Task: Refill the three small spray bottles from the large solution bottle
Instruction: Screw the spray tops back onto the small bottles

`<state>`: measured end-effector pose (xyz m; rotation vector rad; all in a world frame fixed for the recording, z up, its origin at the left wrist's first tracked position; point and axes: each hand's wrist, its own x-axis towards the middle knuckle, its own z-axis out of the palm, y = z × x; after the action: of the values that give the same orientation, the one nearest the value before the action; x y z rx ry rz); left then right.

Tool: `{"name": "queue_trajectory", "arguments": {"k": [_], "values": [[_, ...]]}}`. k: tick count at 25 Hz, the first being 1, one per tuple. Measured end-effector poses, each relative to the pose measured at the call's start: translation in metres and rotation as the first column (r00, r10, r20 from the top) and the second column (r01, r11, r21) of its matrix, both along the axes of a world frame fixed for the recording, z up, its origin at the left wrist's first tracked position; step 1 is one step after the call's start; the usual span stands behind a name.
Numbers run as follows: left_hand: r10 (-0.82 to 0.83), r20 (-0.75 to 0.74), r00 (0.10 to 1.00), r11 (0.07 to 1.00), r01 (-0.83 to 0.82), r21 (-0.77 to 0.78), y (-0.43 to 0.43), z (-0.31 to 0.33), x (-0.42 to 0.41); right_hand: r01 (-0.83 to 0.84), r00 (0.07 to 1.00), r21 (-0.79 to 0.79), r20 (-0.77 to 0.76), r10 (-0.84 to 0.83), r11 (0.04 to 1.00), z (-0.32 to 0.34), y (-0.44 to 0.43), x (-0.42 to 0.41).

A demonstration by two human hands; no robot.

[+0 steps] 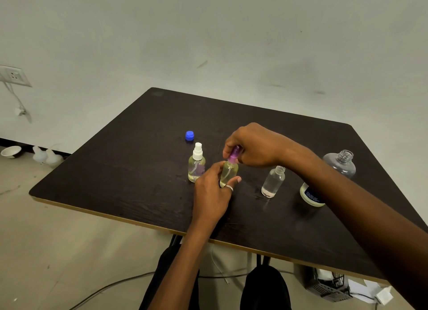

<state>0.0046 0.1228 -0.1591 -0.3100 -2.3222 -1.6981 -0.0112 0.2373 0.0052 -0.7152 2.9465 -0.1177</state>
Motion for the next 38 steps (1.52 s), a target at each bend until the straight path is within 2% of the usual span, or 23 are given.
{"name": "queue_trajectory", "arguments": {"k": [19, 32, 35, 38], "values": [[-0.009, -0.030, 1.000, 1.000, 0.009, 0.006, 0.000, -0.001, -0.002, 0.023, 1.000, 0.056, -0.009, -0.023, 0.998, -0.008, -0.003, -0.003], [-0.014, -0.004, 1.000, 1.000, 0.014, -0.007, 0.000, 0.000, -0.001, 0.233, 0.962, 0.199, -0.189, -0.196, 0.952, -0.020, -0.008, -0.001], [-0.013, -0.004, 1.000, 1.000, 0.013, -0.007, 0.000, -0.001, -0.002, 0.184, 0.977, 0.155, -0.134, -0.163, 0.971, -0.017, -0.004, -0.001], [0.007, -0.006, 1.000, 1.000, -0.007, 0.000, 0.001, -0.002, -0.002, 0.044, 0.998, 0.088, -0.049, -0.039, 0.995, -0.009, 0.000, -0.001]]}}
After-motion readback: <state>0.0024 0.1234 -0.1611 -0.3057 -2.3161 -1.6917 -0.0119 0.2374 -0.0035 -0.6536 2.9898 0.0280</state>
